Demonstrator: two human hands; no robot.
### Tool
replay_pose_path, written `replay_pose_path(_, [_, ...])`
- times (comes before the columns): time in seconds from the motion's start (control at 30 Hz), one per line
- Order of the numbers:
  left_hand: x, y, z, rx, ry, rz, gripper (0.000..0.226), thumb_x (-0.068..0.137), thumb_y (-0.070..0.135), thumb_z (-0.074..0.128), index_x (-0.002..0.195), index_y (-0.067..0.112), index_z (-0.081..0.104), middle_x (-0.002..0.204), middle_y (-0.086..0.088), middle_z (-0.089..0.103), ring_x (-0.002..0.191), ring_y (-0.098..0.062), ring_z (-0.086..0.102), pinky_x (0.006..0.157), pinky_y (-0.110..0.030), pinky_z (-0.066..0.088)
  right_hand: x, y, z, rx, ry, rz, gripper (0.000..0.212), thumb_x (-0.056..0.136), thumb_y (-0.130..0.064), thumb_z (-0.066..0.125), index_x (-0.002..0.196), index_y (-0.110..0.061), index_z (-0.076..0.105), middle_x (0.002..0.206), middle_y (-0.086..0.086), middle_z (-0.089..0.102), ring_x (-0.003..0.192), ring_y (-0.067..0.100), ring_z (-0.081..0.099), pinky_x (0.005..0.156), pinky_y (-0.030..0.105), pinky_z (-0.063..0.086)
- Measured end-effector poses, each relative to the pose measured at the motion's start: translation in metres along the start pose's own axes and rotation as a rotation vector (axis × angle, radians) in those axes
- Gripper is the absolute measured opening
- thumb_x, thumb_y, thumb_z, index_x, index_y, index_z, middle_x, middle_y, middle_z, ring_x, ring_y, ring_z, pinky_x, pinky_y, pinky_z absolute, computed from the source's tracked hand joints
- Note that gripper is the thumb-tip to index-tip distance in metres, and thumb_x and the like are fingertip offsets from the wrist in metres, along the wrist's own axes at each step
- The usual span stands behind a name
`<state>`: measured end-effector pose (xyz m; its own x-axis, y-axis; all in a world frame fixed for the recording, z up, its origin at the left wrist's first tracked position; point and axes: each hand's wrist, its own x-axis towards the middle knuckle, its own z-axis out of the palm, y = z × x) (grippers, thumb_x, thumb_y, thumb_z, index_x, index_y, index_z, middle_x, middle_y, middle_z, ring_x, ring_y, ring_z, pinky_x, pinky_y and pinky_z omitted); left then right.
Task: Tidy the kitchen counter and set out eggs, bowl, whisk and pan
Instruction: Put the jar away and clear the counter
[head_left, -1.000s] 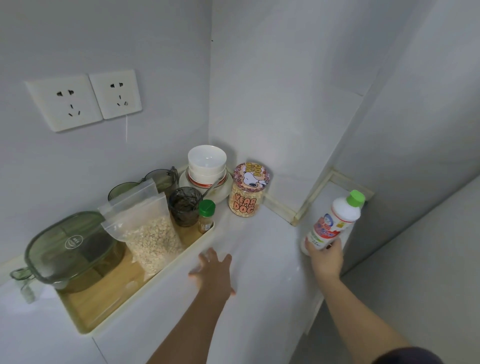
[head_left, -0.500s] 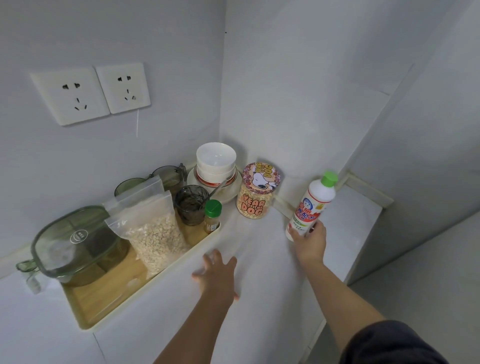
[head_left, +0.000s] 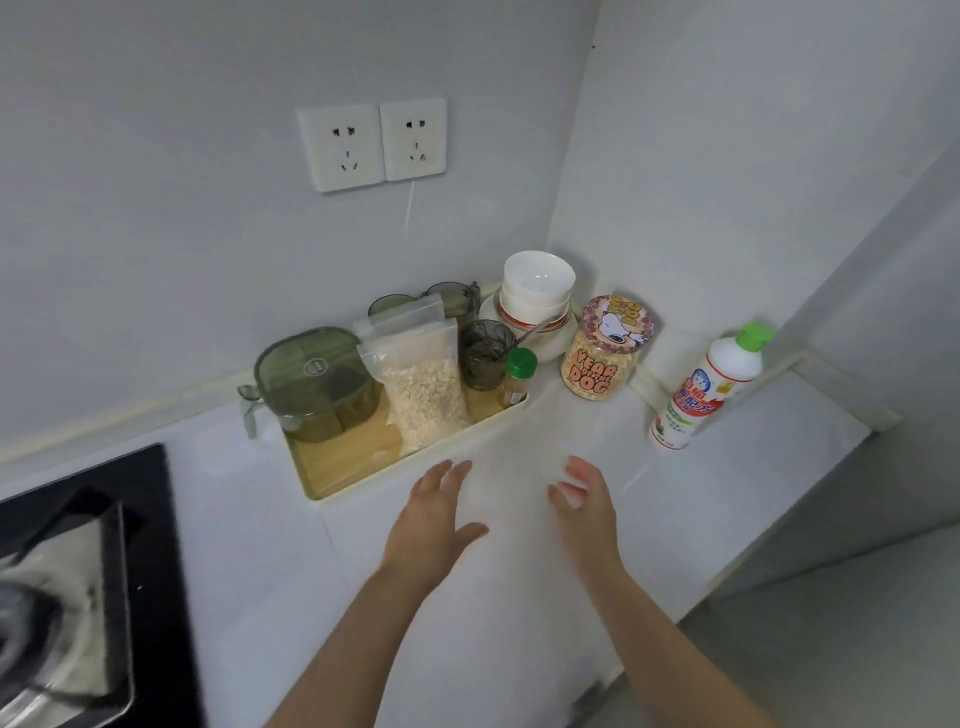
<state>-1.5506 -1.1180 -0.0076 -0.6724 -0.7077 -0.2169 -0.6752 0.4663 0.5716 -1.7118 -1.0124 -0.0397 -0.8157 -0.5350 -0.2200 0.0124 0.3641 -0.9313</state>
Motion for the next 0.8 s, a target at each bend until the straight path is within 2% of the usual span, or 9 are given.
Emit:
replay_pose_path(0.07, [-0.042,-0.014,-0.026,-0.078,0.124,-0.024,0.067,0.088,0.039,0.064,0.145,0.030,0.030,0.152,0.006,0.032,0.137,-0.014,0.034,0.108,-0.028,0.034,-0.035,-0.024,0.018,-0.071,-0.202,-0.100,0.031,0.091,-0.010,0.059,0.120,-0.020,0.057,0.116,-0.004,0.061,0.102,0.014,0.060,0.076,0.013,0.047])
replay_pose_path(0.1, [-0.069,-0.022,-0.039,-0.117,0.188,-0.049,0.063,0.088,0.037,0.064,0.143,0.030,0.035,0.148,0.007,0.038,0.133,-0.013,0.040,0.105,-0.026,0.036,-0.057,-0.037,0.028,-0.096,-0.295,-0.146,0.028,0.091,-0.009,0.059,0.116,-0.020,0.059,0.112,-0.006,0.063,0.099,0.013,0.061,0.074,0.011,0.047])
replay_pose_path(0.23, [-0.177,-0.054,-0.079,-0.276,0.435,-0.118,0.046,0.088,0.027,0.066,0.132,0.027,0.050,0.127,0.013,0.054,0.116,-0.006,0.052,0.098,-0.020,0.040,-0.144,-0.083,0.061,-0.112,-0.538,-0.335,0.024,0.091,-0.006,0.058,0.105,-0.024,0.062,0.097,-0.007,0.069,0.085,0.012,0.067,0.075,0.015,0.050])
replay_pose_path(0.3, [-0.236,-0.071,-0.092,-0.351,0.546,-0.174,0.041,0.088,0.024,0.066,0.127,0.029,0.055,0.120,0.018,0.057,0.110,0.002,0.053,0.095,-0.017,0.043,-0.191,-0.100,0.076,-0.093,-0.627,-0.398,0.021,0.091,-0.006,0.058,0.101,-0.024,0.063,0.093,-0.005,0.070,0.081,0.011,0.068,0.073,0.014,0.050])
replay_pose_path(0.4, [-0.331,-0.100,-0.105,-0.406,0.672,-0.228,0.036,0.087,0.021,0.067,0.121,0.028,0.059,0.111,0.021,0.060,0.105,0.008,0.054,0.085,-0.005,0.041,-0.274,-0.117,0.103,-0.117,-0.765,-0.473,0.016,0.093,-0.013,0.058,0.103,-0.024,0.062,0.092,-0.005,0.070,0.080,0.007,0.067,0.075,0.015,0.052])
replay_pose_path(0.5, [-0.420,-0.135,-0.118,-0.368,0.762,-0.269,0.034,0.087,0.021,0.067,0.119,0.026,0.060,0.110,0.021,0.061,0.105,0.006,0.055,0.083,-0.007,0.042,-0.362,-0.121,0.135,-0.125,-0.909,-0.504,0.015,0.094,-0.017,0.057,0.107,-0.022,0.062,0.094,-0.004,0.071,0.080,0.007,0.068,0.077,0.020,0.055])
replay_pose_path(0.57, [-0.474,-0.156,-0.127,-0.338,0.851,-0.308,0.033,0.087,0.021,0.067,0.118,0.027,0.060,0.109,0.021,0.061,0.104,0.006,0.054,0.083,-0.010,0.043,-0.417,-0.124,0.159,-0.141,-1.018,-0.529,0.016,0.094,-0.017,0.056,0.109,-0.021,0.062,0.095,-0.004,0.071,0.079,0.006,0.068,0.078,0.019,0.054])
replay_pose_path(0.67, [-0.547,-0.183,-0.138,-0.324,0.944,-0.378,0.031,0.088,0.021,0.066,0.117,0.029,0.060,0.107,0.022,0.060,0.104,0.008,0.054,0.080,-0.007,0.043,-0.489,-0.133,0.193,-0.170,-1.145,-0.582,0.017,0.094,-0.015,0.055,0.108,-0.021,0.063,0.094,-0.005,0.071,0.078,0.003,0.068,0.074,0.014,0.051])
replay_pose_path(0.8, [-0.625,-0.224,-0.142,-0.333,1.070,-0.475,0.030,0.089,0.020,0.065,0.116,0.030,0.060,0.108,0.021,0.060,0.103,0.008,0.054,0.083,-0.008,0.041,-0.566,-0.140,0.242,-0.192,-1.272,-0.646,0.017,0.092,-0.015,0.055,0.104,-0.024,0.064,0.091,-0.006,0.071,0.078,0.005,0.068,0.075,0.019,0.053])
